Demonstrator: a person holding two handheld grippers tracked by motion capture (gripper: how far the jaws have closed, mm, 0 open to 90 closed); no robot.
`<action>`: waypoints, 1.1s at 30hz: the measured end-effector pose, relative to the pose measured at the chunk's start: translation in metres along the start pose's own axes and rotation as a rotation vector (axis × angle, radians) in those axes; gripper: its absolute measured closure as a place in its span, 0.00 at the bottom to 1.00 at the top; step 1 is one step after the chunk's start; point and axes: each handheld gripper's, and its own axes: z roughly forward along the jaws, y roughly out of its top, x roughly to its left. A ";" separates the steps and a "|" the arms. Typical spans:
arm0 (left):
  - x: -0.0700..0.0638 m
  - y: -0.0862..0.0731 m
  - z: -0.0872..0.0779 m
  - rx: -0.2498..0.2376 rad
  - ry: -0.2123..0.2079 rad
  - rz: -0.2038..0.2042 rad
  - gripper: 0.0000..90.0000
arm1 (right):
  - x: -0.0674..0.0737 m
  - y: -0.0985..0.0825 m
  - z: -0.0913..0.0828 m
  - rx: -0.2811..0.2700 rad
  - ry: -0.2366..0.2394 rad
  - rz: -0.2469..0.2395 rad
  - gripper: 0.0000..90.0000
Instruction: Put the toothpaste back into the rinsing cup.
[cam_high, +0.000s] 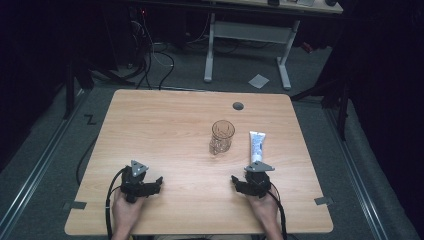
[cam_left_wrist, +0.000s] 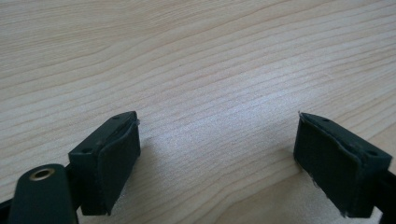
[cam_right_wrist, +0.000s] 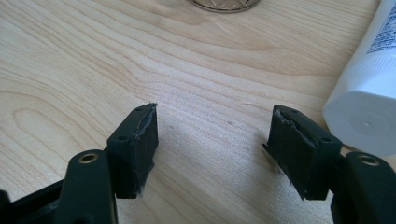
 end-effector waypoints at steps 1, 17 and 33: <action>0.000 0.000 0.000 -0.001 0.000 0.000 0.17 | 0.000 0.000 0.000 0.000 -0.001 0.000 0.37; 0.000 0.000 0.000 0.000 0.000 -0.001 0.17 | 0.000 0.000 0.000 0.002 -0.004 0.005 0.36; 0.000 0.000 0.000 0.001 -0.001 0.000 0.17 | 0.003 -0.001 -0.002 -0.005 -0.020 -0.010 0.37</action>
